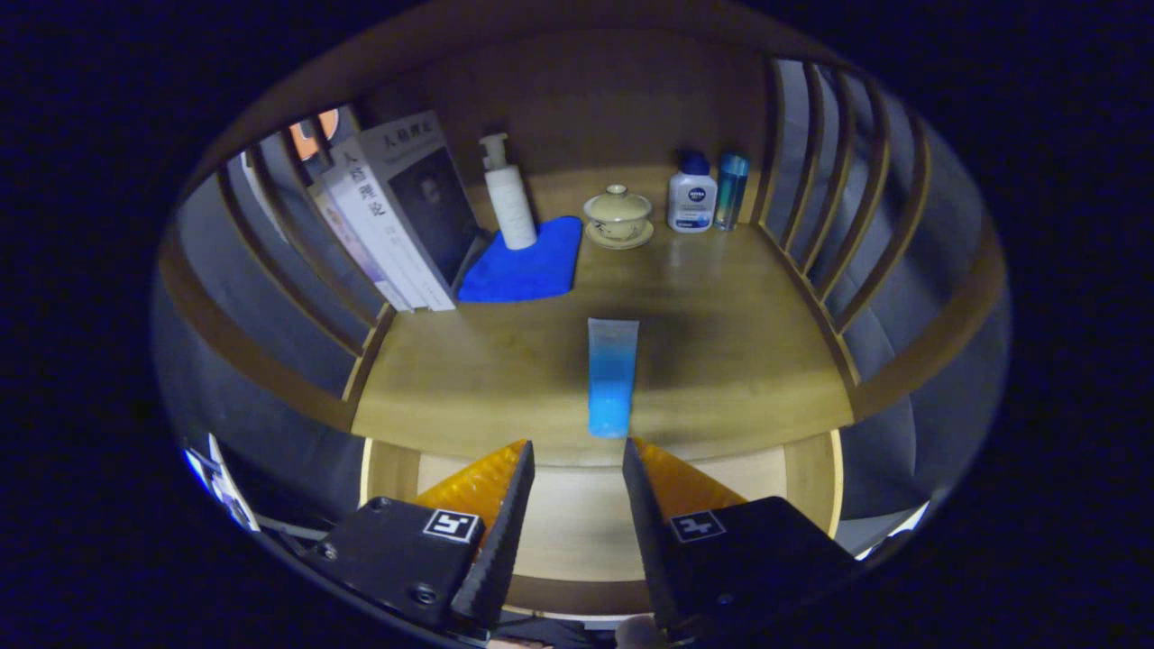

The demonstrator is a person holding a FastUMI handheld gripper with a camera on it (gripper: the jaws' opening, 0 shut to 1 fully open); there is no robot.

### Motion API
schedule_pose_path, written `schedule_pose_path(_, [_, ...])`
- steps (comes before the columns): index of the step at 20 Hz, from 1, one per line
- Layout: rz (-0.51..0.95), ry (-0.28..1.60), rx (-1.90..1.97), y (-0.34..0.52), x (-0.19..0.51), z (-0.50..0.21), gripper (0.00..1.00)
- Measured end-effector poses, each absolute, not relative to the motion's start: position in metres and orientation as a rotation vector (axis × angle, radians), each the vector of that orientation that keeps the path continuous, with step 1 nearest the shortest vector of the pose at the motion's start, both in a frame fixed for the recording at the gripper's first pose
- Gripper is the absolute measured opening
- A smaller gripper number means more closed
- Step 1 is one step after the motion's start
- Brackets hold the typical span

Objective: Pull open the drawer, take out the items inside it, and place them on the countertop above the cabinet.

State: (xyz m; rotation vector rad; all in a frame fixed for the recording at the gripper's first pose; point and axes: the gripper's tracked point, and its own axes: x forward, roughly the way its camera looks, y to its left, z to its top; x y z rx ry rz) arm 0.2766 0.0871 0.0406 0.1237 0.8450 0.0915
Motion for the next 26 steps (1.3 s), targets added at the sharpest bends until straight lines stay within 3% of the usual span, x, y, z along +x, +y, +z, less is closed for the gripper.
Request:
schedule_pose_path(11, [0.135, 0.394, 0.067, 0.085, 0.129, 0.086, 0.63])
schedule_pose_path(17, [0.139, 0.112, 0.059, 0.073, 0.049, 0.114, 1.0])
schedule_pose_path(26, [0.093, -0.079, 0.122, 0.042, -0.002, 0.091, 1.0])
